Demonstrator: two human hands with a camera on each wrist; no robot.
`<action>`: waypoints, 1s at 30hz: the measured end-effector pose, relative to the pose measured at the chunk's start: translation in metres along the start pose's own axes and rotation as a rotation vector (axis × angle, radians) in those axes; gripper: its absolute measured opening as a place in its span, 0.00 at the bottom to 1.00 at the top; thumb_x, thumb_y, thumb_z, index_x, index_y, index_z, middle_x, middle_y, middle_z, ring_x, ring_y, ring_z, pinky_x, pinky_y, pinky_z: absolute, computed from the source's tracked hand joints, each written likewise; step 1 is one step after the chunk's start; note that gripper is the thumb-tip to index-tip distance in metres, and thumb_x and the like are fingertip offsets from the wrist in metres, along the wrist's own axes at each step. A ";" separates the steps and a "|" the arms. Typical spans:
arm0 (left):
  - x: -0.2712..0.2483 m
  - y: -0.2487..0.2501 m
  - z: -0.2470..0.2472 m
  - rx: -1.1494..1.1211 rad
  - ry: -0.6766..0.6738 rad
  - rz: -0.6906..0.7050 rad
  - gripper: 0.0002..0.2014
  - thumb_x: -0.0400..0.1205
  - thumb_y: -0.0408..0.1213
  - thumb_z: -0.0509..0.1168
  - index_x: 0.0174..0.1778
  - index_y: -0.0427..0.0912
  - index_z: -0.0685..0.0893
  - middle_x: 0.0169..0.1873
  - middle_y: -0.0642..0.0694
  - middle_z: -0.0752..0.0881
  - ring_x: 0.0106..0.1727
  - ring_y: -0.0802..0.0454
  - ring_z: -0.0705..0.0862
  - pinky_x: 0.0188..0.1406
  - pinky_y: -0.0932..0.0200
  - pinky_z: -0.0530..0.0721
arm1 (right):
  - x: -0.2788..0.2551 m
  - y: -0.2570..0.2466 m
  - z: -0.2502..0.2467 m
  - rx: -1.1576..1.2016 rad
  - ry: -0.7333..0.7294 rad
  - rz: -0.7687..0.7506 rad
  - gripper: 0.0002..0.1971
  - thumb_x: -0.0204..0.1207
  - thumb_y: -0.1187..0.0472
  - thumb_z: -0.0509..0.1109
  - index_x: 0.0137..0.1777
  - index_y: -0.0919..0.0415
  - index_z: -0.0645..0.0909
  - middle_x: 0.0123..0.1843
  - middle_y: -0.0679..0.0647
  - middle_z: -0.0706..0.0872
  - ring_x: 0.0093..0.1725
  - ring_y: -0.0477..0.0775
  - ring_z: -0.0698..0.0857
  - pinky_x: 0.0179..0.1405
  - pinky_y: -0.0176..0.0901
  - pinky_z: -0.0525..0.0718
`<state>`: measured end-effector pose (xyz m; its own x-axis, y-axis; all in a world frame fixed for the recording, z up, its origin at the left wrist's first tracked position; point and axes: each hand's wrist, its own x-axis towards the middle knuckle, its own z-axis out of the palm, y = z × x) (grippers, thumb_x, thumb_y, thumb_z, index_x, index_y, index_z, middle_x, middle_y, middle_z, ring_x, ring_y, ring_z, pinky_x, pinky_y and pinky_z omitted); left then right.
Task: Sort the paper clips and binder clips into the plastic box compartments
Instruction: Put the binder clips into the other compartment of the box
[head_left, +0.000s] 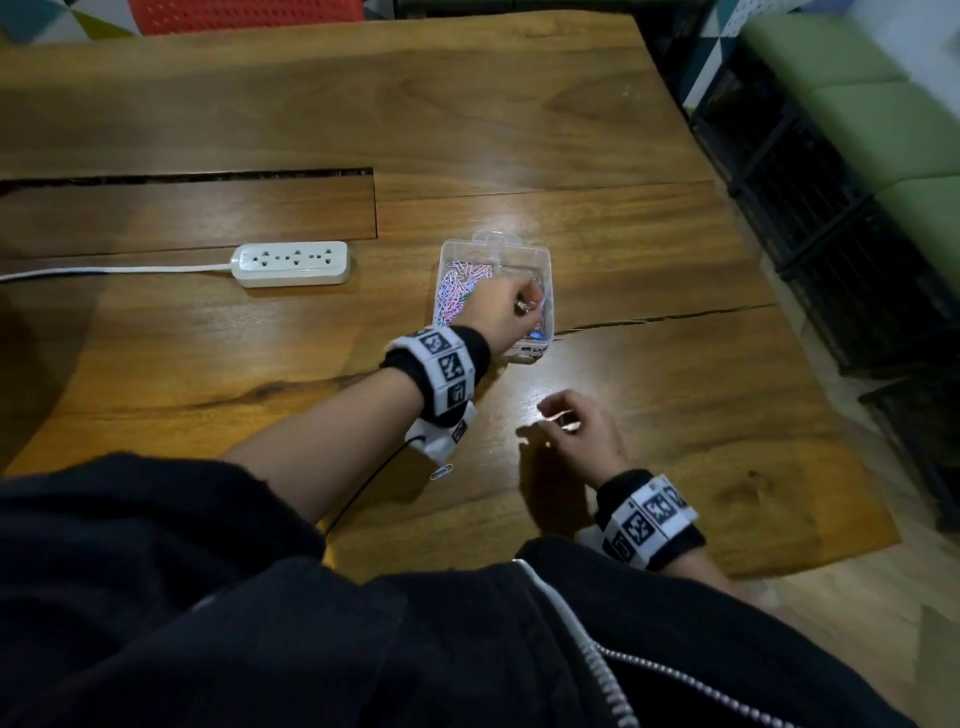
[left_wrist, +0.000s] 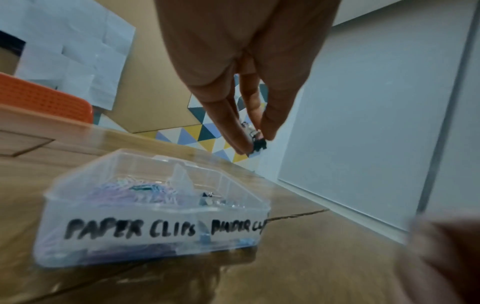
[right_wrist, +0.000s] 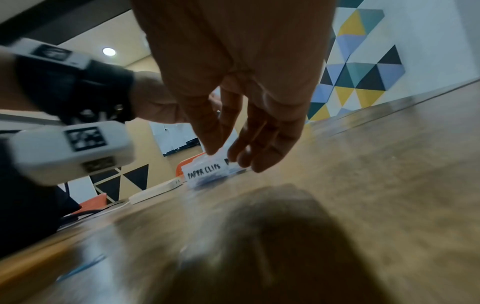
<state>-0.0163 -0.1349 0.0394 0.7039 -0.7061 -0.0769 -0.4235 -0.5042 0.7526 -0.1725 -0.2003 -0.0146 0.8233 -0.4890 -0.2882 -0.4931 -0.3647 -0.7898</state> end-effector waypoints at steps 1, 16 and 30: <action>0.005 0.001 0.002 0.037 -0.012 -0.005 0.08 0.79 0.33 0.65 0.52 0.34 0.83 0.55 0.38 0.84 0.56 0.43 0.83 0.59 0.53 0.81 | -0.004 0.004 0.002 -0.020 -0.012 -0.007 0.06 0.73 0.68 0.68 0.49 0.62 0.81 0.49 0.54 0.83 0.46 0.48 0.80 0.43 0.29 0.77; -0.135 -0.079 0.018 0.652 -0.515 -0.088 0.13 0.83 0.40 0.59 0.60 0.38 0.74 0.58 0.41 0.76 0.60 0.42 0.77 0.54 0.51 0.78 | -0.025 0.009 0.026 -0.182 -0.165 -0.082 0.04 0.74 0.65 0.67 0.46 0.61 0.83 0.49 0.54 0.84 0.48 0.49 0.80 0.42 0.25 0.73; -0.067 -0.057 0.000 0.390 -0.259 -0.177 0.11 0.85 0.37 0.52 0.52 0.34 0.76 0.52 0.37 0.82 0.54 0.39 0.81 0.46 0.54 0.78 | -0.016 -0.029 0.034 -0.271 -0.215 -0.237 0.07 0.75 0.66 0.66 0.50 0.64 0.81 0.50 0.58 0.83 0.46 0.47 0.76 0.49 0.36 0.73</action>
<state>-0.0394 -0.0586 0.0017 0.6407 -0.6681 -0.3784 -0.5269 -0.7410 0.4162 -0.1615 -0.1552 -0.0058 0.9488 -0.1998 -0.2445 -0.3149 -0.6564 -0.6855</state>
